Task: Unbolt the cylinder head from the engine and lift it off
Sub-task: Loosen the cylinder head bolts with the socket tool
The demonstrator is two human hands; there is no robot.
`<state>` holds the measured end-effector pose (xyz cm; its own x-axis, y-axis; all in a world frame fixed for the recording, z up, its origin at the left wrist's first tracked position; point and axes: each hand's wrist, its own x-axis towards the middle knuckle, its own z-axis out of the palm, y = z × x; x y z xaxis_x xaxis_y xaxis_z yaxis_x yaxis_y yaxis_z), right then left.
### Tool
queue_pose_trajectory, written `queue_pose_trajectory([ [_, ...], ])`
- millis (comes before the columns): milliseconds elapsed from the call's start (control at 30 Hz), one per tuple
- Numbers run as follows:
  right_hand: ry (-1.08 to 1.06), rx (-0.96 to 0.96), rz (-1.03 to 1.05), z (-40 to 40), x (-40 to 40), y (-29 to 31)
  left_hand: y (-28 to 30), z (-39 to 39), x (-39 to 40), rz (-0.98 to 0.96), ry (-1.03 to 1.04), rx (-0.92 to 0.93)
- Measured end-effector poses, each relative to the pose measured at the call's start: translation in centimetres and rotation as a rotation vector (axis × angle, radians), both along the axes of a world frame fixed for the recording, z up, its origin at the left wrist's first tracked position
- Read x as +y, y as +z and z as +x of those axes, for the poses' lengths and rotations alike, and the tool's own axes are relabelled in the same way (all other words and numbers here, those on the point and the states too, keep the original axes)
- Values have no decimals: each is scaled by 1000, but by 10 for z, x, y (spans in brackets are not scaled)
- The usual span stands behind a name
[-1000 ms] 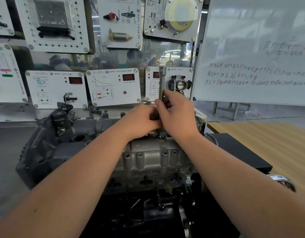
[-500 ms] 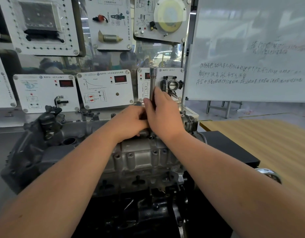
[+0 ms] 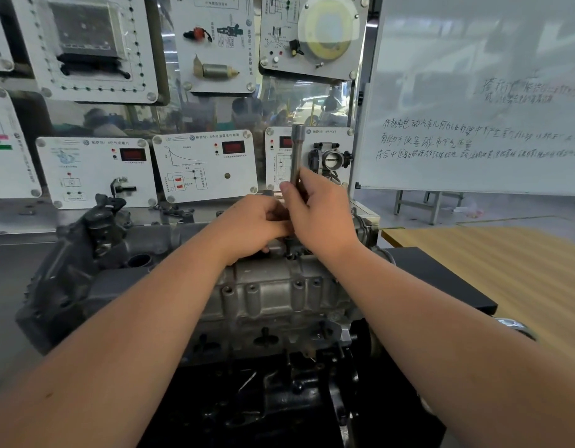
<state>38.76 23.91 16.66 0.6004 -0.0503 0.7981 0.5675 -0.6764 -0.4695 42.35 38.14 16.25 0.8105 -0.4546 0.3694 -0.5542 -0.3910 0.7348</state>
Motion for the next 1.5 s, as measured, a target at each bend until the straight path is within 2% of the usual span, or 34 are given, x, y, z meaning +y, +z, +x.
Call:
queue_pose_trajectory([
  [200, 80, -7, 10, 2, -1, 0, 2, -3, 2, 22, -51, -82],
  [300, 54, -38, 49, 0, 2, -2, 5, -7, 2, 39, -59, -117],
  [500, 4, -85, 7, 1, 1, -2, 2, -1, -1, 18, 7, -35],
  [733, 129, 17, 160, 5, -6, 1, 2, -3, 0, 91, -24, -94],
  [867, 96, -65, -5, 19, -19, 10, 1, 2, -3, 104, 33, -113],
  [1067, 87, -195, -51, 24, -11, 3, 1, 4, -2, 69, 1, -72],
  [1167, 65, -192, -81, 23, -13, 4, -1, 5, -2, 27, -20, -15],
  [1367, 72, -137, -114, 23, -15, 1, 0, 4, -1, 56, 29, -121],
  [1500, 68, -111, -103, 19, -14, 1, 0, 2, -2, 47, 35, -119],
])
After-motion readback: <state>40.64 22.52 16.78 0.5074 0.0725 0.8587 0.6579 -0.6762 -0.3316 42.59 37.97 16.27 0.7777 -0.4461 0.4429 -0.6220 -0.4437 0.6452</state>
